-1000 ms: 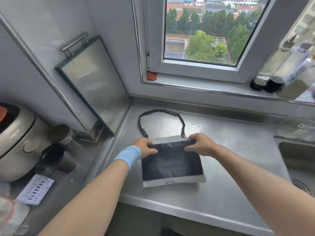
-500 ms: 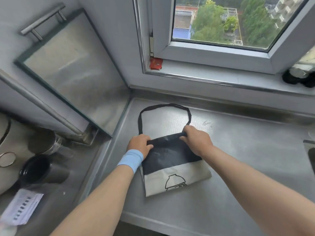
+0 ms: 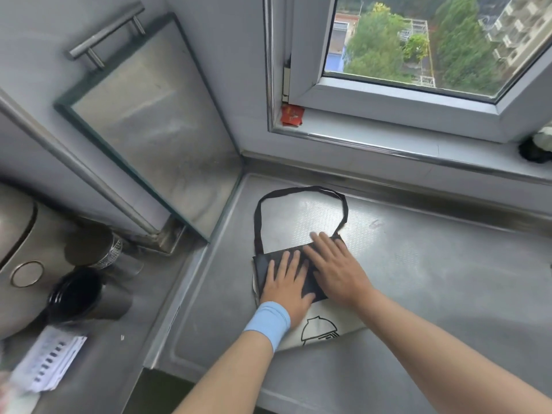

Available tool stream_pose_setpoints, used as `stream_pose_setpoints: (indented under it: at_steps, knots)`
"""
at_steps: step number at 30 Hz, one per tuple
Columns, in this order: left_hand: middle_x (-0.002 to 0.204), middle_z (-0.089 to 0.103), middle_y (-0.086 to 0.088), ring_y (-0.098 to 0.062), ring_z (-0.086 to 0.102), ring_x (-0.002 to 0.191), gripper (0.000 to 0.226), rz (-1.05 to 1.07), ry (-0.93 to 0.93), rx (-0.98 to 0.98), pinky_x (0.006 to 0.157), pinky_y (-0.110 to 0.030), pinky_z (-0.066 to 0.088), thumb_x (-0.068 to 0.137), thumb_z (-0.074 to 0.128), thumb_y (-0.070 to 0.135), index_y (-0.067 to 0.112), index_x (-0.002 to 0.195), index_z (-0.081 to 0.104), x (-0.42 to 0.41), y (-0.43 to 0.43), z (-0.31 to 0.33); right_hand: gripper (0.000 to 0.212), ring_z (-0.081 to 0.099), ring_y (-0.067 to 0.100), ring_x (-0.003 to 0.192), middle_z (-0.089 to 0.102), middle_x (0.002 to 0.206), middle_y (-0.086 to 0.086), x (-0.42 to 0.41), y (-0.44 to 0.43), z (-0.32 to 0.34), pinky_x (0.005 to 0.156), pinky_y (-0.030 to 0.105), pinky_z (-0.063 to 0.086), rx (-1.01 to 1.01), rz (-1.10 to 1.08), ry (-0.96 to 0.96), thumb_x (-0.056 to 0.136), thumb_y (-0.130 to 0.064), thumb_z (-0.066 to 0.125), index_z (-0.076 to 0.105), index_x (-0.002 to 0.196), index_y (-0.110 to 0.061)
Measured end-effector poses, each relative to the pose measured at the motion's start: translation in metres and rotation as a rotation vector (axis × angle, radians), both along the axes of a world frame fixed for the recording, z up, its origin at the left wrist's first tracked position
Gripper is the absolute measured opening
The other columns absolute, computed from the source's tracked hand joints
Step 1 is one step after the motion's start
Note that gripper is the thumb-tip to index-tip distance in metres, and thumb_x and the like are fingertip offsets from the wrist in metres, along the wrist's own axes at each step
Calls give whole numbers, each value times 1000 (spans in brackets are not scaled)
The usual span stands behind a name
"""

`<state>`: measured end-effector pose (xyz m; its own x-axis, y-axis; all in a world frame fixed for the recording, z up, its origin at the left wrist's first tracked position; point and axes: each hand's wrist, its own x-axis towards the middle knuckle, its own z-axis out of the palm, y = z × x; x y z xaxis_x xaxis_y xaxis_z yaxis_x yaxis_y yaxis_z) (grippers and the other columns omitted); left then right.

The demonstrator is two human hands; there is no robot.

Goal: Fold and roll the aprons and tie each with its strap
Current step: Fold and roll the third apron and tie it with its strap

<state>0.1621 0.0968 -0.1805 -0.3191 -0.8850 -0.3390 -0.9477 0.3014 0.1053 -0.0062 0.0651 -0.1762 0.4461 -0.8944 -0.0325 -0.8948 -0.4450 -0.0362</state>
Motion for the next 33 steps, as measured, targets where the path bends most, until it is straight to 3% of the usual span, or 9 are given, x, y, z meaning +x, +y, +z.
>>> stream_pose_setpoints:
  at_steps: [6, 10, 14, 17, 20, 22, 24, 29, 33]
  knots:
    - [157, -28, -2, -23, -29, 143, 83, -67, -39, -33, 117, -46, -16, 85, 11, 69, 27, 152, -13, 31, 15, -9, 66, -5, 22, 152, -4, 164, 4, -14, 35, -30, 119, 45, -1, 153, -156, 52, 98, -57, 22, 7, 157, -31]
    - [157, -28, -2, -21, -27, 145, 81, -46, -79, 13, 117, -44, -14, 92, 23, 67, 26, 152, -13, 50, 31, -1, 68, -2, 23, 152, 1, 164, 9, -17, 56, -25, 120, 40, -3, 128, -191, 77, 97, -57, 22, 10, 157, -27]
    - [160, 8, -3, -29, 7, 147, 60, -85, -72, -55, 116, -40, 12, 97, 43, 40, 29, 151, 20, 51, 37, 19, 74, -9, 24, 151, -8, 164, 6, -26, 81, -5, 120, 46, -2, 192, -98, 78, 92, -65, 27, 4, 156, -35]
    - [129, 38, -2, -28, 38, 119, 51, -141, 43, -36, 95, -34, 34, 82, 54, 8, 28, 128, 45, 45, 56, 29, 78, 0, 25, 152, -2, 165, 4, -30, 106, 17, 119, 52, 8, 287, 40, 119, 84, -70, 37, 22, 153, -36]
    - [125, 40, 0, -26, 38, 114, 44, -105, 101, -15, 98, -36, 36, 84, 56, 40, 28, 125, 47, 44, 67, 35, 56, 22, 28, 147, 19, 162, 7, -26, 106, 30, 109, 49, 32, 298, 56, 181, 93, -47, 40, 37, 144, -24]
    - [127, 39, 0, -26, 36, 117, 64, -120, 79, 39, 101, -38, 35, 78, 54, 63, 30, 131, 43, 45, 70, 38, 36, 45, 29, 130, 39, 151, 8, -20, 101, 36, 87, 42, 47, 208, 133, 288, 99, -26, 38, 49, 132, -16]
    - [129, 40, 0, -26, 37, 119, 74, -131, 36, 120, 101, -38, 37, 75, 57, 65, 31, 138, 37, 45, 70, 45, 24, 62, 28, 103, 60, 124, 4, -14, 100, 47, 64, 37, 44, 177, 160, 306, 97, -18, 37, 59, 108, -16]
    - [103, 65, -7, -30, 60, 97, 20, -85, 56, 227, 79, -31, 46, 91, 49, 17, 19, 100, 67, 43, 55, 73, 31, 58, 29, 73, 67, 84, 3, -12, 104, 72, 60, 34, 34, 235, 42, 178, 97, -44, 39, 45, 79, -20]
    - [80, 58, -3, -26, 53, 76, 18, -12, 86, 311, 68, -25, 40, 92, 49, 21, 18, 80, 62, 46, 38, 80, 34, 61, 12, 96, 58, 108, -19, -22, 100, 73, 67, 27, 40, 381, -21, 76, 73, -56, 56, 63, 88, -26]
